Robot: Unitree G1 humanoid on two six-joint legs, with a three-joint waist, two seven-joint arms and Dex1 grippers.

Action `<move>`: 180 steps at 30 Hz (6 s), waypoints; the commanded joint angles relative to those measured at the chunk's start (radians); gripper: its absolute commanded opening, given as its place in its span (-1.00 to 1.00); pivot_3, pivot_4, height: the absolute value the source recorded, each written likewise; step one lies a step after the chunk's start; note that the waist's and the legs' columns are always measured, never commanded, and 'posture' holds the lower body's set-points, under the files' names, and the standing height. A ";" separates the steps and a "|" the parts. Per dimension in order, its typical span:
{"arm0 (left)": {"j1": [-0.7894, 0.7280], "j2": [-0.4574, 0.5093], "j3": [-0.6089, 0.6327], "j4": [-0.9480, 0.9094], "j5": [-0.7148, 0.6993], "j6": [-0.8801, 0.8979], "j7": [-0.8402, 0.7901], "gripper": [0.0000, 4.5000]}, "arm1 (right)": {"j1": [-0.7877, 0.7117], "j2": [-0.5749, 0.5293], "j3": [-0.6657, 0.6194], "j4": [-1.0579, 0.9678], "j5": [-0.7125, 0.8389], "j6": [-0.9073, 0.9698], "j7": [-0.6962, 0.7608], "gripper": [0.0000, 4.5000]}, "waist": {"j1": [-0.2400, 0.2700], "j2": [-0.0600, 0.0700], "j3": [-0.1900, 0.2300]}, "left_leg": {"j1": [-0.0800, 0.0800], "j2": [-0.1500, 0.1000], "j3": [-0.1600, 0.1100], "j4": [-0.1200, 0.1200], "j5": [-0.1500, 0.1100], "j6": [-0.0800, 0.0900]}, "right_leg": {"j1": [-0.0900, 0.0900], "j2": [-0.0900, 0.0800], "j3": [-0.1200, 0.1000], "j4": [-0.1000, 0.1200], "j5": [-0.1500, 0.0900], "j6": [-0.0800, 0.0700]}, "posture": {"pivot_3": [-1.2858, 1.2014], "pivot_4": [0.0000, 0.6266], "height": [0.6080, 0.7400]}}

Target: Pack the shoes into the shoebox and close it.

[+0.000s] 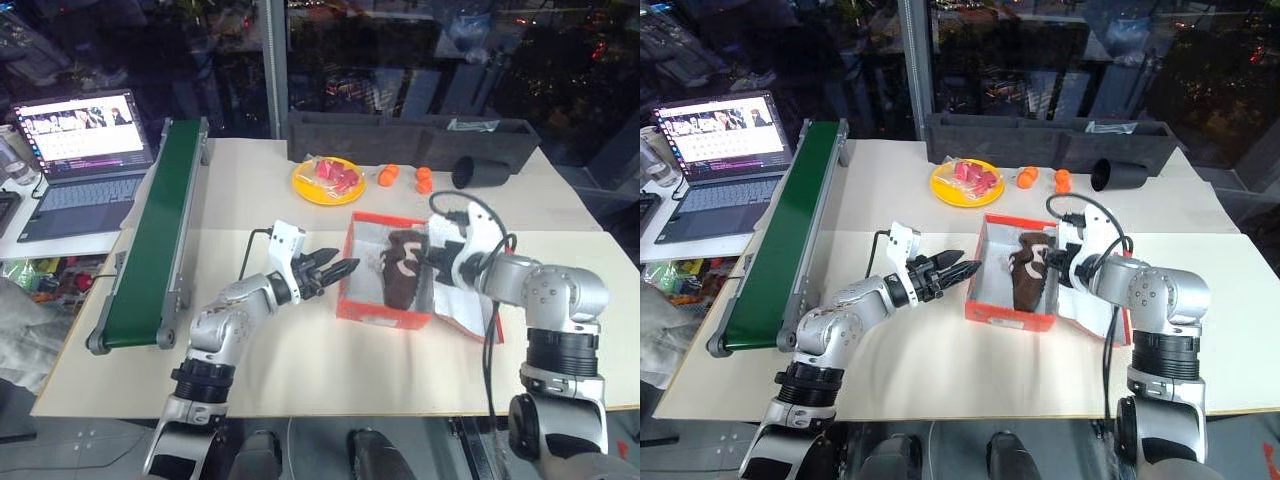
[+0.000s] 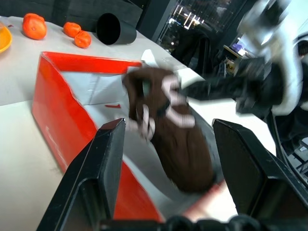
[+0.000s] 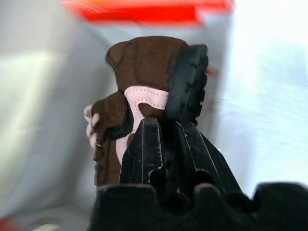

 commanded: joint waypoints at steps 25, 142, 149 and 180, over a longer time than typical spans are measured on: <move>-0.076 0.082 0.138 0.128 0.137 -0.202 0.191 0.38 | -0.091 0.116 0.013 -0.161 -0.250 -0.130 -0.075 0.40 | -0.001 0.000 0.000 | 0.002 0.000 -0.001 0.002 0.000 0.000 | 0.003 0.000 -0.002 0.002 0.000 0.000 | 0.03 -0.52 0.59; -0.069 -0.014 0.097 0.038 -0.008 -0.191 0.176 0.16 | -0.105 0.604 -0.316 -0.224 0.462 -0.126 -0.224 1.00 | 0.006 -0.004 -0.003 | -0.001 0.001 -0.003 0.005 0.002 -0.003 | 0.000 0.000 -0.005 0.009 0.001 -0.001 | 0.03 -0.52 0.59; -0.048 -0.040 0.054 -0.041 -0.039 -0.123 0.141 0.16 | -0.106 0.574 -0.274 -0.205 0.640 -0.129 -0.398 1.00 | -0.010 -0.003 -0.003 | 0.000 0.001 -0.004 0.005 0.002 -0.003 | 0.001 0.001 -0.004 0.008 0.000 -0.001 | 0.03 -0.52 0.59; -0.060 -0.058 0.058 -0.065 -0.008 -0.115 0.134 0.16 | 0.058 0.471 -0.114 -0.096 0.697 -0.243 -0.509 1.00 | -0.006 -0.001 -0.001 | -0.001 0.001 -0.004 0.005 0.002 -0.003 | 0.000 0.001 -0.004 0.007 0.000 0.000 | 0.03 -0.52 0.59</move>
